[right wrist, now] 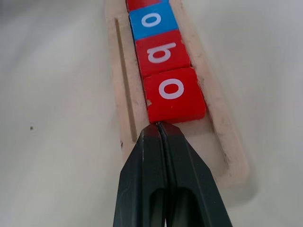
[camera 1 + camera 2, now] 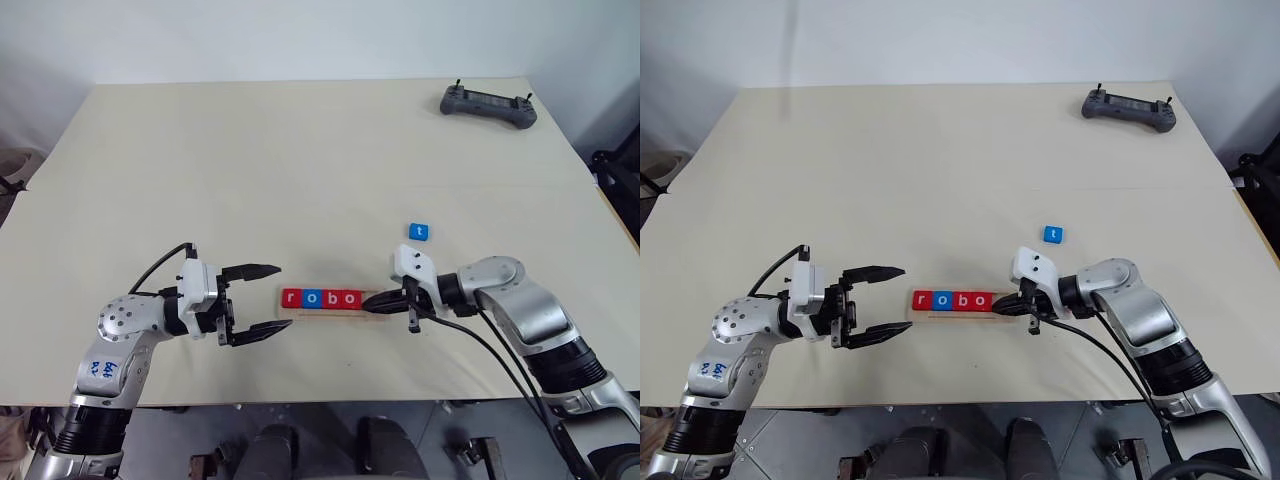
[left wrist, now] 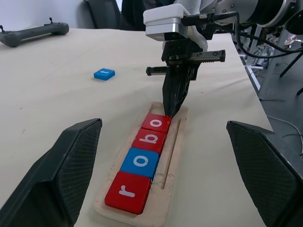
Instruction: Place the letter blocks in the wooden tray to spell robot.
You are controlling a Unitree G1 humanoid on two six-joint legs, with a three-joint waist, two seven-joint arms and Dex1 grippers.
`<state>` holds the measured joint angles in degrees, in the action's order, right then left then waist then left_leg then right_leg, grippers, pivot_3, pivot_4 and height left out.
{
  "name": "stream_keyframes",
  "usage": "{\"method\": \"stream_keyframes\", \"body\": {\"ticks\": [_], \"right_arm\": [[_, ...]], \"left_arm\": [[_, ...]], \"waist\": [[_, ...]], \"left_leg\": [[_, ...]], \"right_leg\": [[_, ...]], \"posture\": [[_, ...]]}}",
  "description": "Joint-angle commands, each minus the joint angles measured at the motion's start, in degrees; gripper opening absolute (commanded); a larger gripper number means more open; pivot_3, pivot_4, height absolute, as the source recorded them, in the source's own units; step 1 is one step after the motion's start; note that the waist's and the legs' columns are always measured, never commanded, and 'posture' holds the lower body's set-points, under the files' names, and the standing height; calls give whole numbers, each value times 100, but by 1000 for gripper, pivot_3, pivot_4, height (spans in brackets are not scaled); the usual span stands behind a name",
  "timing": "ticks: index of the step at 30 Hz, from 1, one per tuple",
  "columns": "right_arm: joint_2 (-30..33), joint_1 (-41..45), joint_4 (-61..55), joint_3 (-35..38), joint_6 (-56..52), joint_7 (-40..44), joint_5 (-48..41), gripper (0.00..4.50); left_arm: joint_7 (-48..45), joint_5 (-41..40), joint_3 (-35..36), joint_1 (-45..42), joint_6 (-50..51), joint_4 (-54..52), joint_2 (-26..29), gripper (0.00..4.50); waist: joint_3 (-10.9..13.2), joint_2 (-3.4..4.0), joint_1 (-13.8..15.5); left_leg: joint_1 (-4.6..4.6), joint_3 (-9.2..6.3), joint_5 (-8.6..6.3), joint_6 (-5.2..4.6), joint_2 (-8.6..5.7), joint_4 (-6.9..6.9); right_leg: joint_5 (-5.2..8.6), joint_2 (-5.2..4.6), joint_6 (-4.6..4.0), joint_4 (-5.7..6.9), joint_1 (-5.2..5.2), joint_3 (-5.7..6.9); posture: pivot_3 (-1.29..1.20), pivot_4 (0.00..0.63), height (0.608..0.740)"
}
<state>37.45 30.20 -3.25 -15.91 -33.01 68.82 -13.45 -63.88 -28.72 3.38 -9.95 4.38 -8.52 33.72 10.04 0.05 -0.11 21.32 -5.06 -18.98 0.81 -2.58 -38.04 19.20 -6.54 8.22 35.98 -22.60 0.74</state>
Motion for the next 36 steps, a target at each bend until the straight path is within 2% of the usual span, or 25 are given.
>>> {"method": "stream_keyframes", "body": {"ticks": [1,7,15,18,21,26,29,30,36], "right_arm": [[5,47,-253,25,-54,18,-115,28],[327,-149,-404,415,78,306,-423,28],[677,-1233,-412,2061,1029,181,-991,28],[639,-1960,-266,3018,1174,-276,-1149,637],[590,-2614,-439,3663,1353,-545,-1250,1631],[255,-3215,-339,4278,1980,-1107,-1171,3261],[60,-3202,-243,4247,2208,-1403,-1095,4302],[4,-3171,-242,4219,2228,-1494,-1105,4470],[-184,-2832,-409,3877,1890,-1879,-1225,4470]], "left_arm": [[8,-25,30,-25,-67,-137,-9,4500],[1,-37,53,37,-60,-174,18,4500],[-85,-61,75,42,-79,-89,54,4500],[-148,-73,67,-7,-66,6,59,4500],[-212,-86,75,-65,-44,98,67,4500],[-234,-70,56,-239,-5,310,28,4500],[-246,-50,21,-308,-10,360,-3,4500],[-253,-46,13,-326,-11,372,-8,4500],[-298,-6,-9,-425,-52,446,-2,4500]], "waist": [[0,0,0],[0,0,9],[0,0,43],[0,0,53],[0,0,89],[0,0,76],[0,0,57],[0,0,46],[0,0,10]], "left_leg": [[0,0,0,0,0,0],[0,0,0,0,-1,0],[0,-4,-1,-2,-3,0],[0,-1,-1,-2,-2,-1],[-1,2,0,-2,-3,0],[-9,16,0,-3,6,1],[-11,22,0,-3,5,1],[-11,23,0,-3,5,1],[-13,20,0,-2,7,3]], "right_leg": [[0,0,0,0,0,0],[0,-1,0,-1,1,0],[0,-2,0,-3,7,5],[0,-1,0,-2,7,3],[0,-1,0,-1,8,2],[0,8,0,-1,10,-3],[0,8,0,0,9,-9],[0,7,0,1,9,-10],[0,8,0,3,8,-9]], "posture": [[0,150,740],[0,150,740],[0,150,740],[0,150,740],[0,150,740],[0,150,740],[0,150,740],[0,150,740],[0,150,740]]}}
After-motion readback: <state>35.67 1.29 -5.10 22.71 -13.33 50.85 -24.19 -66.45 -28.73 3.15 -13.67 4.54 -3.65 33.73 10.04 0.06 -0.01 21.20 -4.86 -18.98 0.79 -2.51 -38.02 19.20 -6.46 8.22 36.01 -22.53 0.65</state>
